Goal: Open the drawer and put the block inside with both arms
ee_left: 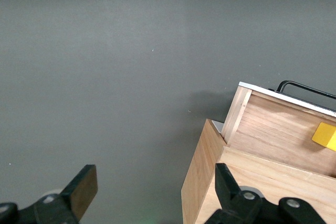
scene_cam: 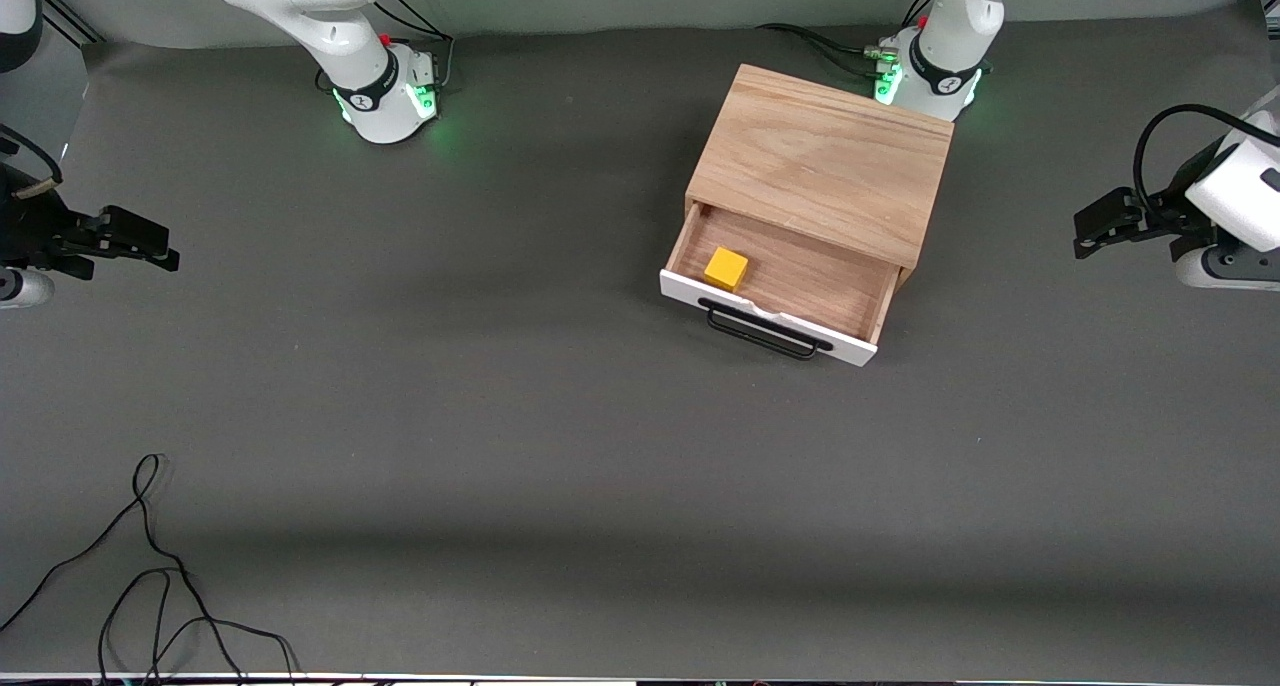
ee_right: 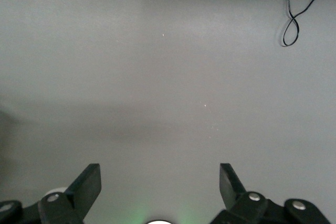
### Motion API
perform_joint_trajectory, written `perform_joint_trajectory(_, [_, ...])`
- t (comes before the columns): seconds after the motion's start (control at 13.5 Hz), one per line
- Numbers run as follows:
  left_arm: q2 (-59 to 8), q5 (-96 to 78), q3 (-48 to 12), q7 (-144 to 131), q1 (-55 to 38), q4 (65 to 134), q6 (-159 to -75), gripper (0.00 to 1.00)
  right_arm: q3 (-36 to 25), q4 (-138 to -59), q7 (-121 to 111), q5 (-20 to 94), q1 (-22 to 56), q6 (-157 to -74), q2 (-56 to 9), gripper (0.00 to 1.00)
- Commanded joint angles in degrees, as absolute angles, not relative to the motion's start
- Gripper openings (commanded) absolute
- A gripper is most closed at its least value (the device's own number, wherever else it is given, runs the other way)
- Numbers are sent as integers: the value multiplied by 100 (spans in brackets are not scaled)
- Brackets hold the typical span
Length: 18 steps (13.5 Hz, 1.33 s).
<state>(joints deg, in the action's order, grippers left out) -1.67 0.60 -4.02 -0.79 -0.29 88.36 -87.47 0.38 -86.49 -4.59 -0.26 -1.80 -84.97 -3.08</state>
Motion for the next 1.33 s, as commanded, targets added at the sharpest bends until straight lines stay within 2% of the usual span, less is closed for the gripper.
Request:
perform_joint_trajectory(0.0, [-176,167,-378,-176,-105,8763,-8649,100,18,-8885,-396,-167,-176,-8744,-167,100])
perform_joint_trajectory(0.37, [-167,158,-378,-167,-97,8754,-8657,100,53,-8745,-221,-97,-158,-8807,-167,100])
perform_joint_trajectory(0.59, [-176,158,-378,-176,-105,8754,-8657,100,70,-8246,-123,-158,-114,-8684,-500,100])
perform_joint_trajectory(1.26, [-176,158,-378,-176,-105,8754,-8613,100,26,-8200,-185,-97,-141,-8604,-545,100])
